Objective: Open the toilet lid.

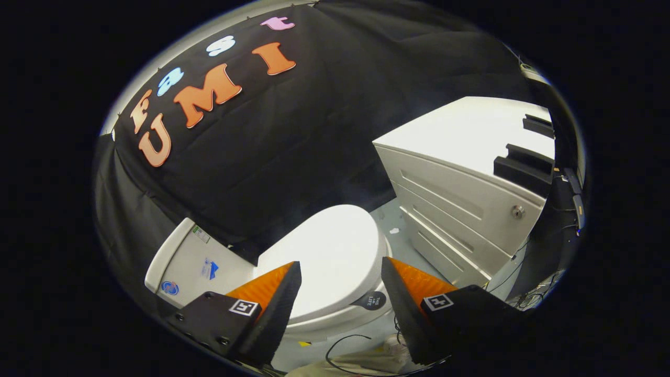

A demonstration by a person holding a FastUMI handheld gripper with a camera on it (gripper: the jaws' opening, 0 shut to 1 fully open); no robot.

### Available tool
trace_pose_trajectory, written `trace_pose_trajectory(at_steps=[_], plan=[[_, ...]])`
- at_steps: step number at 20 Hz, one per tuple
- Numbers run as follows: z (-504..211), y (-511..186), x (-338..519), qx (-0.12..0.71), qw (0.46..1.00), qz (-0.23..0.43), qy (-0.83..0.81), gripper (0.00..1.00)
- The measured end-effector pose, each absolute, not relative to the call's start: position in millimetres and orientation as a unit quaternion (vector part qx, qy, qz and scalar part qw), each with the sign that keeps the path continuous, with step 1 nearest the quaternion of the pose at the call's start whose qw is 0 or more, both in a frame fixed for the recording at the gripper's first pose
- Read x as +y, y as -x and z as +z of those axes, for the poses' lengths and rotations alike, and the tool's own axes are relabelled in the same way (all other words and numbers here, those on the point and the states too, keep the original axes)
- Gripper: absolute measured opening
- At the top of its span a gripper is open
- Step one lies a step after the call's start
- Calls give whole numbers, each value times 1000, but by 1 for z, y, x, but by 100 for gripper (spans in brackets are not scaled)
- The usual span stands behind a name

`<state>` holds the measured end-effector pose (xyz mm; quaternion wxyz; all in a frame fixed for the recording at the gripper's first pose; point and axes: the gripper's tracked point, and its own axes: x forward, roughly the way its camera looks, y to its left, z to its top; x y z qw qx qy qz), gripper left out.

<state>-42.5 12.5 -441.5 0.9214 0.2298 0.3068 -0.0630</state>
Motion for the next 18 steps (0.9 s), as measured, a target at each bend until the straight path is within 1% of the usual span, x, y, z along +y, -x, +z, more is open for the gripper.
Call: trace_pose_trajectory(at_steps=[13,18], plan=[[-540,63,3,380,873,-98,-290,99],[-574,76,5,407,840,-113,-341,99]])
